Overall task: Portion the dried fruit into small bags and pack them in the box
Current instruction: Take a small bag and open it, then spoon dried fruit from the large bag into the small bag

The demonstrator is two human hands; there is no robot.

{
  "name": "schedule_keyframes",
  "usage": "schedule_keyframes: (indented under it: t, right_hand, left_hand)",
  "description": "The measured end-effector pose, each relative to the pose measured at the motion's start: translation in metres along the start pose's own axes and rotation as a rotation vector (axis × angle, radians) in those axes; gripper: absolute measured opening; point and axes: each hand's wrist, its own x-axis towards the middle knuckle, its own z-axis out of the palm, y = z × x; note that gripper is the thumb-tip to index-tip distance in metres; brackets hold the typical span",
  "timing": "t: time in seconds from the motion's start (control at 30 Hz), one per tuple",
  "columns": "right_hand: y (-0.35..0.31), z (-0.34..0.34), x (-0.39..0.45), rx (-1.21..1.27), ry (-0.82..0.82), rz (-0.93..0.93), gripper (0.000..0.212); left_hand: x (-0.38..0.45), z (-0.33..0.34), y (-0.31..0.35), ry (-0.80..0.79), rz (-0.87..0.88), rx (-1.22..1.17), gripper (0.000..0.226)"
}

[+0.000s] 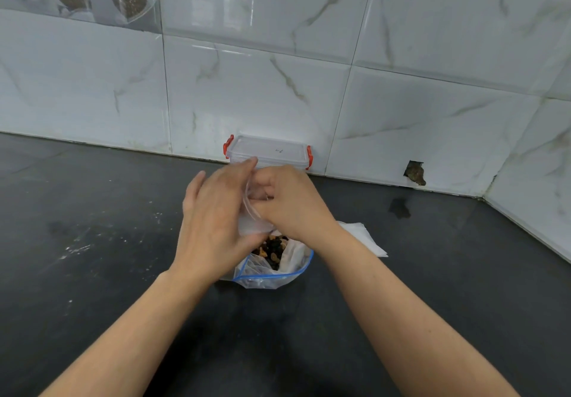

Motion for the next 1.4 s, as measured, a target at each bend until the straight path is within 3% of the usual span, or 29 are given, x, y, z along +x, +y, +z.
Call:
schedule_keyframes:
  t: [0.07,0.2,0.27,0.33,0.4,0.47,0.57,0.67,0.77,0.9,1.0,1.07,1.17,1.3,1.4]
  right_hand:
    - [0.002,0.004,0.002,-0.101,0.047,0.015,0.012]
    - [0.000,0.007,0.002,-0.560,0.145,-0.058,0.017]
    - [-0.004,-0.001,0.004,-0.487,0.046,-0.025,0.015]
    - [-0.002,-0.018,0.010,-0.164,-0.043,0.084,0.015]
    - [0.019,-0.032,0.022,0.028,0.079,0.188,0.018]
    - [0.054,-0.038,0.034,-0.058,0.202,0.329,0.019]
    - [0.101,-0.026,0.039,-0.304,0.002,0.550,0.029]
    - [0.122,-0.006,0.037,-0.497,-0.132,0.631,0.038]
    - [0.126,0.006,0.039,-0.673,-0.172,0.626,0.034]
    - [0.130,0.006,0.042,-0.602,-0.156,0.654,0.027]
    - [0.125,-0.010,0.041,-0.447,-0.033,0.617,0.019]
    - [0.111,-0.027,0.034,-0.291,0.075,0.528,0.010]
    - [0.079,-0.046,0.004,-0.192,0.211,0.340,0.015]
    - [0.045,-0.051,-0.039,-0.222,0.062,0.250,0.015]
    - [0.038,-0.038,-0.050,-0.461,-0.084,0.260,0.015]
  left_hand:
    - [0.001,0.002,0.002,0.027,-0.065,0.028,0.084]
    - [-0.001,0.000,0.010,0.057,-0.089,-0.106,0.063]
    - [-0.003,0.000,0.011,0.081,-0.069,-0.152,0.054]
    - [-0.004,0.004,0.004,0.086,-0.112,-0.151,0.059]
    - [-0.004,0.009,-0.005,0.073,-0.190,-0.175,0.066]
    - [-0.003,0.011,-0.011,0.066,-0.220,-0.220,0.067]
    - [-0.003,0.013,-0.014,0.036,-0.227,-0.277,0.065]
    - [-0.004,0.012,-0.012,-0.002,-0.209,-0.322,0.063]
    - [-0.004,0.011,-0.008,-0.019,-0.217,-0.364,0.057]
    - [-0.004,0.008,-0.006,-0.023,-0.209,-0.384,0.055]
    - [-0.003,0.006,-0.007,-0.039,-0.195,-0.390,0.053]
    - [-0.003,0.004,-0.007,-0.051,-0.207,-0.373,0.050]
    - [0.000,0.003,-0.008,-0.085,-0.291,-0.303,0.045]
    - [0.002,0.008,-0.012,-0.314,-0.335,-0.187,0.058]
    - [-0.003,0.013,-0.015,-0.524,-0.418,-0.280,0.074]
